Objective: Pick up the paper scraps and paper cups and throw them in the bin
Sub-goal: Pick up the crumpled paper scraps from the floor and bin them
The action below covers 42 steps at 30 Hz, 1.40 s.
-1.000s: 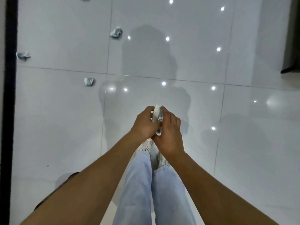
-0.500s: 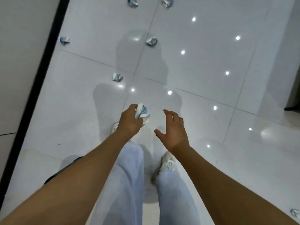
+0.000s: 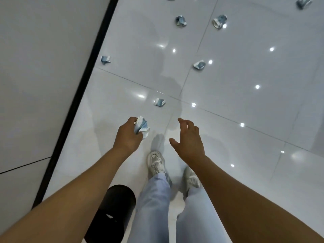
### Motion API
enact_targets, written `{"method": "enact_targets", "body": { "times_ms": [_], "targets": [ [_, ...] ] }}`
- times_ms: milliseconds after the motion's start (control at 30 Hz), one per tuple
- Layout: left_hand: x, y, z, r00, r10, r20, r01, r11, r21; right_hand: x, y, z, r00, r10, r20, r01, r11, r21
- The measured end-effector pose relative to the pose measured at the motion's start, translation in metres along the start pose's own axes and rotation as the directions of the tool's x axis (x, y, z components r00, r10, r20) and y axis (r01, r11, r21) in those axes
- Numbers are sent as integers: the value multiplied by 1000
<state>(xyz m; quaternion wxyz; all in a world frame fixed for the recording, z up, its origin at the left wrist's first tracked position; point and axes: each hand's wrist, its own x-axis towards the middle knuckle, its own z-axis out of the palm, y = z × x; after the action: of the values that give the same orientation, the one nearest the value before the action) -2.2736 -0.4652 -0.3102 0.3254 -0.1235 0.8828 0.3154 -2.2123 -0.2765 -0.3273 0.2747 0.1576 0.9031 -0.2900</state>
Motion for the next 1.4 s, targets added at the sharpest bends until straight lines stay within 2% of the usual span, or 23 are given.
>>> {"method": "enact_targets", "body": {
  "times_ms": [233,400,600,800,1100,1233,1400],
  "targets": [
    [52,12,-20,999,-41,28,43,997,-66,67,-34,-11,998,-2,55,3,1000,-28],
    [98,31,-34,997,-78,-2,77,990,-119,119,-53,-18,992,-28,120,37,997,-75],
    [163,40,-42,993,-121,13,122,986,-116,179,-63,1,981,5,196,17,994,-108],
    [249,6,-24,997,-76,21,77,995,-62,255,-48,69,980,52,191,-23,989,-149],
    [388,-106,58,999,-34,23,34,999,-27,393,27,220,985,86,149,-45,966,-255],
    [415,-136,87,997,-58,42,61,996,-66,420,47,265,978,98,183,-43,959,-279],
    [418,-152,105,994,-64,84,71,994,-82,420,54,285,995,58,77,-34,957,-289]
  ]
}}
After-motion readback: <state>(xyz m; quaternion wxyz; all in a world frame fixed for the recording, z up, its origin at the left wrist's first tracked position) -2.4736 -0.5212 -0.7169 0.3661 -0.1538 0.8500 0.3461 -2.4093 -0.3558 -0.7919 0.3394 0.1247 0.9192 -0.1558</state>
